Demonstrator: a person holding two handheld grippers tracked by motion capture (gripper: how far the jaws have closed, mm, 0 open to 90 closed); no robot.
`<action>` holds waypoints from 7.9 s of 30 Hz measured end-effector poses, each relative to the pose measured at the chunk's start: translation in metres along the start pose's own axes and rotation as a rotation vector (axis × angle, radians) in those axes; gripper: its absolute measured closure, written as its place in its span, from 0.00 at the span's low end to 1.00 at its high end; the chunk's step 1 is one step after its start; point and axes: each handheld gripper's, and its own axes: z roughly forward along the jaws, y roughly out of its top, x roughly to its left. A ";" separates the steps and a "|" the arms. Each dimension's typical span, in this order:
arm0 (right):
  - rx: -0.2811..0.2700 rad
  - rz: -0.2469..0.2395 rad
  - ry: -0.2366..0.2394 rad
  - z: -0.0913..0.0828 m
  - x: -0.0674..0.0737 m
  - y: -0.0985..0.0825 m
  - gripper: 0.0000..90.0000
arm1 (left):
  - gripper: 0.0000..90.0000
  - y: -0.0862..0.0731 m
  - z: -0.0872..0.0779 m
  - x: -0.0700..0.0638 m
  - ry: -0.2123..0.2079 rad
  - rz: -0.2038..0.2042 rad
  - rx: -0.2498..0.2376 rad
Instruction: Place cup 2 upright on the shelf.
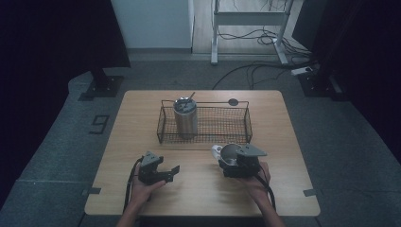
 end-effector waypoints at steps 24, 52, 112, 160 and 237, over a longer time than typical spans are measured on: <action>-0.061 0.027 -0.002 -0.022 -0.008 0.027 0.07 | 0.17 0.000 0.003 -0.005 -0.008 0.018 0.013; -0.097 0.005 -0.005 -0.035 -0.023 0.075 0.07 | 0.17 -0.002 0.005 -0.005 -0.011 0.019 0.020; -0.090 0.024 -0.068 -0.012 -0.059 0.135 0.07 | 0.17 -0.002 0.003 -0.004 -0.009 0.021 0.021; -0.018 0.081 -0.092 0.052 -0.091 0.137 0.07 | 0.17 -0.003 0.004 -0.003 -0.019 0.023 0.041; 0.132 0.073 -0.079 0.115 -0.087 0.090 0.07 | 0.17 -0.005 0.008 -0.007 -0.010 0.047 0.061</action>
